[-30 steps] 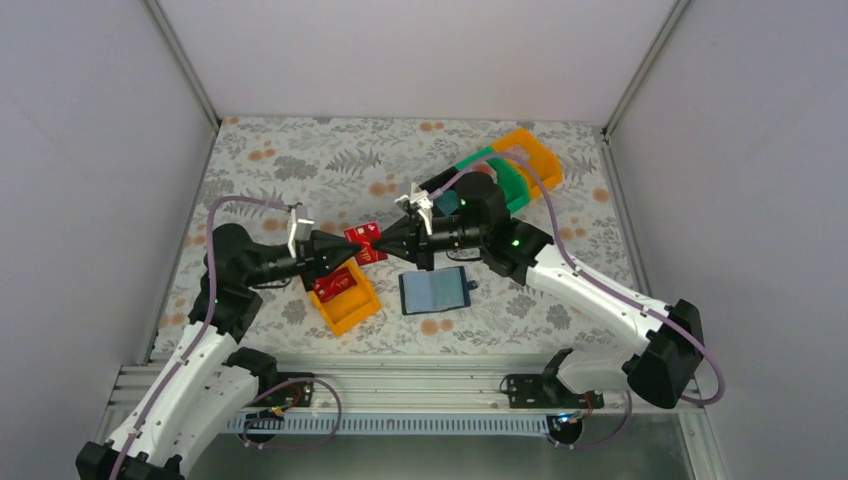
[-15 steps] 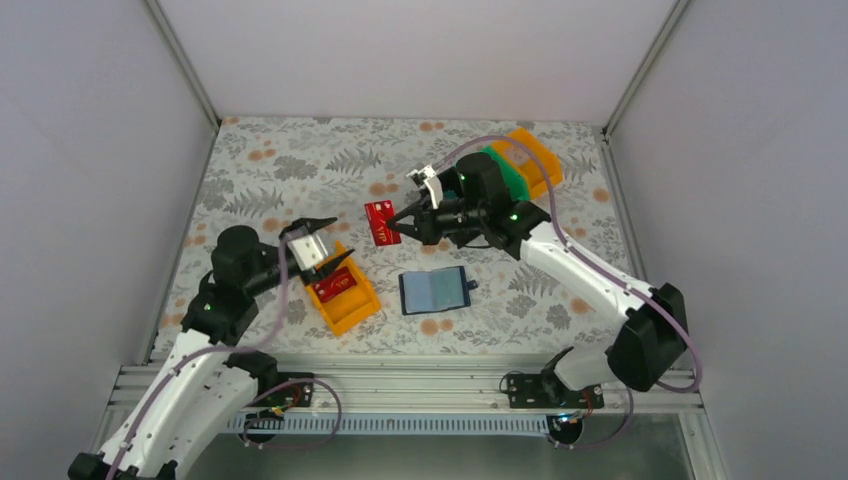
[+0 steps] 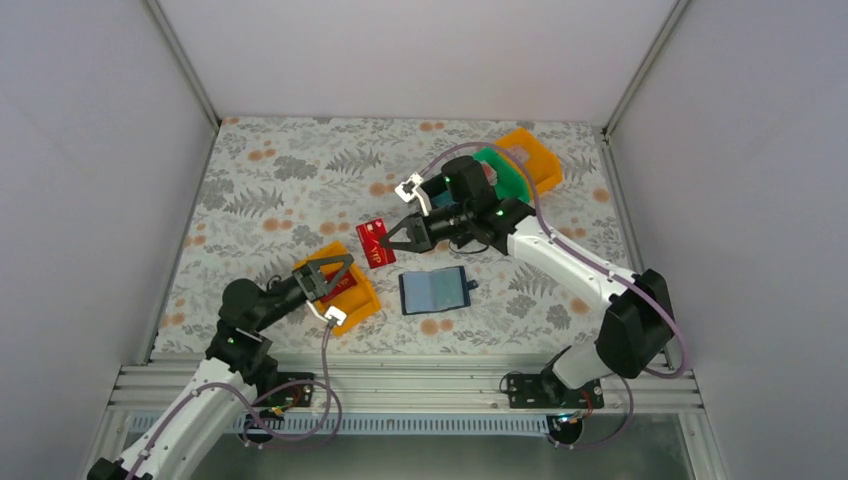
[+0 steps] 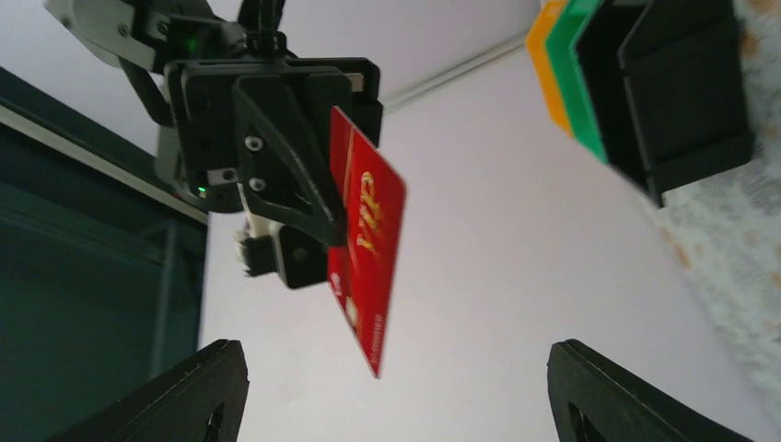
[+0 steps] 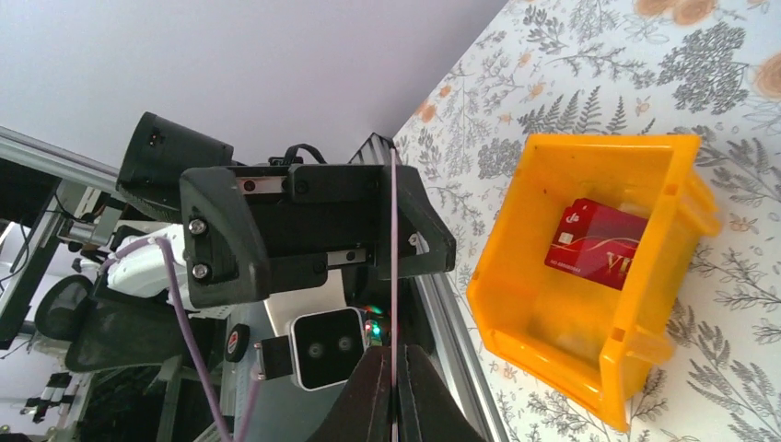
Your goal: Take the credit cards out of the card holder
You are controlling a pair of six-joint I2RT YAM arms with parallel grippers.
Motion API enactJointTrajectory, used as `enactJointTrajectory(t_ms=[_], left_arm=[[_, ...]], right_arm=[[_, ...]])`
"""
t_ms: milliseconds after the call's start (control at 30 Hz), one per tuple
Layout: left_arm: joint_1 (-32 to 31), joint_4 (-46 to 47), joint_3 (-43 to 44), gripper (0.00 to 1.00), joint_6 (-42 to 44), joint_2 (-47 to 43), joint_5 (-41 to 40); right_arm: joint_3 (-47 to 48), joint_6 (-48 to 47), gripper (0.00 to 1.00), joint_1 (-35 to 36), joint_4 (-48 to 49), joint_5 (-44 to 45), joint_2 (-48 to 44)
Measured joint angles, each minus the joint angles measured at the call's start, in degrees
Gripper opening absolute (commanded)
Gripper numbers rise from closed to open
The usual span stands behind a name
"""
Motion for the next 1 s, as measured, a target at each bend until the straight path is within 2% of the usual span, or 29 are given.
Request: enactJointTrajectory(t_ms=[100, 167, 233, 367, 533, 600, 700, 767, 800, 833, 900, 967, 1000], left_arm=[[-0.26, 4.94, -0.85, 0.80, 4.20, 1.57, 0.98], [-0.48, 7.21, -0.83, 0.74, 5.68, 2.32, 1.03], [-0.92, 8.13, -0.83, 0.69, 6.93, 2.75, 1.27], [-2.32, 8.63, -0.76, 0.65, 8.22, 4.20, 1.46], [-3.78, 6.78, 0.72, 0.42, 8.87, 5.64, 0.72], [-4.11, 6.49, 1.40, 0.29, 9.14, 5.73, 0.02], [-4.50, 5.42, 2.10, 0.04, 8.94, 5.66, -1.22], [-4.85, 3.72, 2.10, 0.03, 9.18, 5.35, -2.12], [-5.09, 3.06, 2.27, 0.02, 9.22, 5.05, -2.23], [-5.42, 1.40, 2.78, 0.02, 9.25, 4.48, -2.54], [-5.95, -2.95, 4.55, 0.02, 9.27, 3.06, -3.06], [-6.40, -7.48, 6.58, 0.02, 9.27, 2.05, -4.39], [-6.62, -9.94, 7.61, 0.02, 9.27, 1.60, -5.40]], right_arm=[[0.00, 0.24, 0.04, 0.76, -0.02, -0.33, 0.63], [0.00, 0.39, 0.04, 1.20, -0.02, -0.33, 0.98], [0.09, 0.46, 0.04, 1.64, 0.00, -0.44, 1.25], [1.81, 0.59, 0.04, 2.82, 0.11, -0.68, 2.56], [4.07, 0.28, 0.04, 4.04, 0.46, -0.96, 4.39], [4.13, 0.09, 0.04, 4.46, 0.44, -1.01, 5.05], [4.13, -0.26, 0.04, 4.72, 0.42, -1.73, 5.77], [4.15, -0.68, 0.04, 4.87, 0.39, -2.29, 5.77], [4.17, -1.01, 0.07, 4.94, 0.07, -1.95, 5.77], [4.17, -1.18, 0.20, 4.94, -0.17, -2.19, 5.81], [4.48, -1.73, 0.54, 5.05, -0.92, -1.75, 5.81], [4.66, -2.27, 0.76, 5.01, -1.75, -0.31, 5.79], [4.72, -2.45, 0.91, 4.63, -2.29, 0.90, 5.70]])
